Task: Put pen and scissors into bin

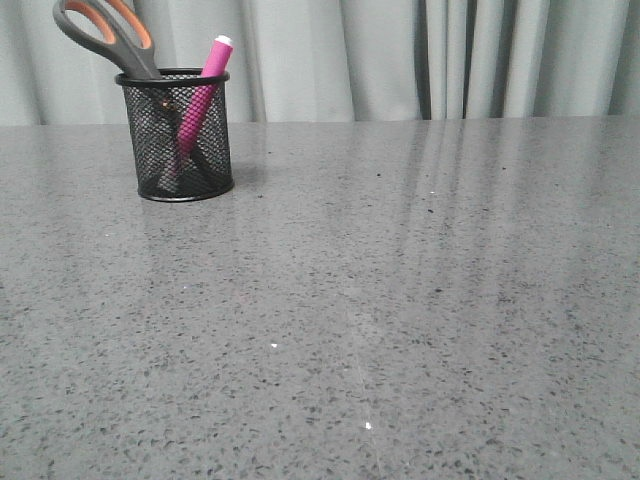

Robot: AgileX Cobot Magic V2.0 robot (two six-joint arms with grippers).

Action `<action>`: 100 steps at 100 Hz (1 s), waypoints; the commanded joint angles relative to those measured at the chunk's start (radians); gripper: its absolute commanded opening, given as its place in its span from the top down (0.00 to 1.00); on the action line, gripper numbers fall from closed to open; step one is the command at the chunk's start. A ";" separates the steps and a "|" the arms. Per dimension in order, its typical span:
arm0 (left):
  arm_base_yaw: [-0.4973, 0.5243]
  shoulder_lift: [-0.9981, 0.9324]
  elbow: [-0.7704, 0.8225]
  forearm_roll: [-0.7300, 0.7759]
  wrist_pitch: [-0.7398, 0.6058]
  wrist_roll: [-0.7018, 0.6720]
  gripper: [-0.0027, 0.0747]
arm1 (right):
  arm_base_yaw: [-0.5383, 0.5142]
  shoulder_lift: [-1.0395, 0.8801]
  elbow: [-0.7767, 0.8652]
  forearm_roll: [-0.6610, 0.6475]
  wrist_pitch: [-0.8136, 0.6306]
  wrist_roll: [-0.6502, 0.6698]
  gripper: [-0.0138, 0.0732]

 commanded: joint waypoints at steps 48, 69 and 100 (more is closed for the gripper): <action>0.003 -0.029 0.042 -0.013 -0.053 -0.010 0.99 | -0.034 -0.075 0.013 0.008 0.136 -0.009 0.92; 0.003 -0.029 0.042 -0.013 -0.053 -0.010 0.99 | -0.034 -0.075 0.013 0.008 0.136 -0.009 0.92; 0.003 -0.029 0.042 -0.013 -0.053 -0.010 0.99 | -0.034 -0.075 0.013 0.008 0.136 -0.009 0.92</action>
